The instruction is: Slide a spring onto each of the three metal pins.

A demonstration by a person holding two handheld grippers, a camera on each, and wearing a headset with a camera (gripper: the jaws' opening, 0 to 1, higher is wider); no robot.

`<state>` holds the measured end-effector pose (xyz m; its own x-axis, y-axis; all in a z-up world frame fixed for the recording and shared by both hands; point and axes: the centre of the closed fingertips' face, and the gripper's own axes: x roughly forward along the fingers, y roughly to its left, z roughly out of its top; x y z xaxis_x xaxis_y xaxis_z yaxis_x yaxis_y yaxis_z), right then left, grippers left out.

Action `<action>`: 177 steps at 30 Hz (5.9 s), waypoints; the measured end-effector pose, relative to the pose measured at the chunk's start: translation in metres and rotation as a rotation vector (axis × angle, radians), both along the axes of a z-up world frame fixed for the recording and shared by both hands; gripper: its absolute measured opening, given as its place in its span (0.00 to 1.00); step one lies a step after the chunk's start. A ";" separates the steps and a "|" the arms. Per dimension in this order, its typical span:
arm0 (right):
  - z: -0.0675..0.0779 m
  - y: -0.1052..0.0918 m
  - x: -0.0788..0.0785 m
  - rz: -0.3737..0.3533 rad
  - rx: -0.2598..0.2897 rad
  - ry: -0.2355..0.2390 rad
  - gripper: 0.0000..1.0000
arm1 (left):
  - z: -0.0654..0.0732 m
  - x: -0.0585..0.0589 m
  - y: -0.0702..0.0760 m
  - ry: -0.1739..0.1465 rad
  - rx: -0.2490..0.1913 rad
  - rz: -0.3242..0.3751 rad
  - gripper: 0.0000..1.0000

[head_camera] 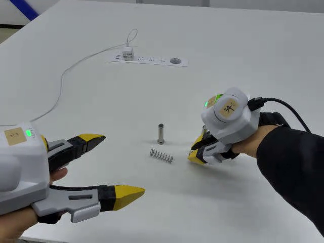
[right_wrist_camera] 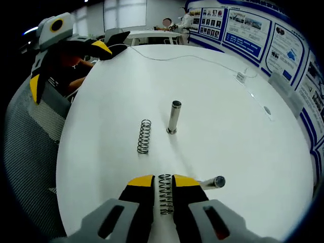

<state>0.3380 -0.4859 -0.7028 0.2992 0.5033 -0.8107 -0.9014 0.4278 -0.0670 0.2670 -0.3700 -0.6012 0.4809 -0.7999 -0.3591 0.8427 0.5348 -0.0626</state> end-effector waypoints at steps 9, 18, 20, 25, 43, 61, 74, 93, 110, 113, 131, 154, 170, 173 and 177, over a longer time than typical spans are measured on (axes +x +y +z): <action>-0.007 0.000 0.001 0.018 -0.032 0.025 0.12 | 0.000 0.001 0.001 0.001 -0.002 0.005 0.83; 0.001 -0.004 0.000 -0.009 -0.015 0.013 0.12 | 0.001 0.001 0.001 -0.001 -0.003 0.005 0.83; 0.005 -0.005 -0.001 -0.020 -0.005 0.007 0.12 | 0.001 0.001 0.001 -0.001 -0.003 0.002 0.82; 0.016 -0.012 -0.002 -0.052 0.028 -0.018 0.12 | 0.001 -0.001 -0.002 -0.003 0.000 -0.008 0.82; 0.036 -0.039 -0.010 -0.185 0.125 -0.072 0.12 | 0.003 -0.003 -0.005 -0.007 0.007 -0.025 0.82; 0.074 -0.036 -0.010 -0.234 0.214 -0.123 0.12 | 0.004 -0.003 -0.004 -0.013 0.009 -0.024 0.82; 0.115 -0.033 0.015 -0.276 0.289 -0.211 0.12 | 0.007 -0.003 -0.005 -0.021 0.003 -0.020 0.82; 0.095 -0.037 0.029 -0.319 0.286 -0.182 0.12 | 0.004 -0.001 -0.002 -0.013 0.004 -0.010 0.83; 0.066 -0.039 0.032 -0.340 0.263 -0.145 0.12 | 0.002 -0.002 -0.002 -0.002 0.008 -0.012 0.83; 0.060 -0.041 0.033 -0.344 0.256 -0.139 0.12 | 0.001 -0.002 -0.001 0.001 0.008 -0.009 0.83; 0.040 -0.042 0.031 -0.346 0.217 -0.114 0.10 | -0.001 -0.002 -0.001 0.004 0.009 -0.006 0.83; 0.045 -0.025 -0.001 -0.290 0.210 -0.097 0.11 | 0.004 -0.003 -0.003 -0.014 -0.003 -0.011 0.83; 0.039 0.039 -0.006 -0.120 0.188 -0.067 0.13 | 0.003 -0.003 -0.003 -0.011 0.000 -0.010 0.83; 0.037 0.050 -0.004 -0.096 0.184 -0.064 0.13 | 0.003 -0.003 -0.003 -0.010 0.000 -0.008 0.83; 0.033 0.061 -0.003 -0.069 0.175 -0.054 0.14 | 0.002 -0.003 -0.002 -0.008 0.002 -0.007 0.83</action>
